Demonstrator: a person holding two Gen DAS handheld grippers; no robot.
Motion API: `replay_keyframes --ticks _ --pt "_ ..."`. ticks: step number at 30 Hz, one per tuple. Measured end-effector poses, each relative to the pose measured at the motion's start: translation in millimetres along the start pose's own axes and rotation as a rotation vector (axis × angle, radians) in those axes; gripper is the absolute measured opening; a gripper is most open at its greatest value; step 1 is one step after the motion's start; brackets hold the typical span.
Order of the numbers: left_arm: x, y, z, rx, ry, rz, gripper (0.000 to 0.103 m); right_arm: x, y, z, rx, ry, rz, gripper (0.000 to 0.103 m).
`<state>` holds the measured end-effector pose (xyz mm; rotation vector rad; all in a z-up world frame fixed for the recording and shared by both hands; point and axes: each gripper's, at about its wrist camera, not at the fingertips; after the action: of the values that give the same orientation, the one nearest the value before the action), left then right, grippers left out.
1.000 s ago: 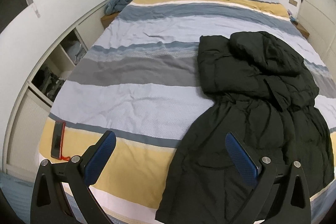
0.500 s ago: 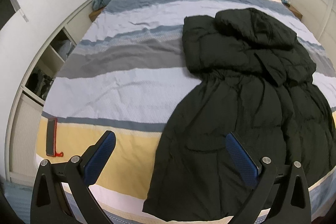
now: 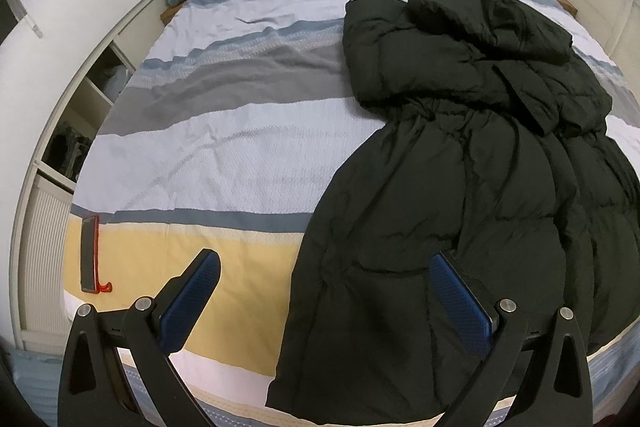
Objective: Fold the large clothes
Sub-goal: 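Pull both grippers back from the black coat and reposition beside it, then move both grippers to the coat's folded edge and grasp it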
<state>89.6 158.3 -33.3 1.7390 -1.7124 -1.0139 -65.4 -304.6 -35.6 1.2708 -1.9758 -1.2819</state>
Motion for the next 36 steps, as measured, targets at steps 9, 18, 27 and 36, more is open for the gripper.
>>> replay_keyframes --ticks 9,18,27,36 --pt "-4.6 -11.0 11.3 -0.034 -0.007 -0.011 0.103 -3.0 -10.9 1.5 -0.027 0.007 -0.007 0.073" --pt "-5.7 -24.3 22.2 -0.071 -0.007 -0.008 0.103 -7.1 -18.4 1.0 -0.042 0.021 -0.015 0.073" --pt "-26.7 -46.6 42.7 -0.128 0.056 0.015 0.103 -7.1 -22.0 0.8 -0.056 0.025 -0.010 0.073" --pt "-53.8 -67.7 69.9 -0.177 0.180 0.121 0.103 -1.5 -28.8 1.3 -0.077 0.020 0.002 0.073"
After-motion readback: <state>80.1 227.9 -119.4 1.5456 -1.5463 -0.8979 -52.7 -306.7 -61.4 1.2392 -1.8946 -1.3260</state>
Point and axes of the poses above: each gripper's, at about its wrist camera, not at the fingertips, and y roughly against the way its jaws point, x to its right, z to its underside, and after that the axes turned 13 degrees about x, right-handed
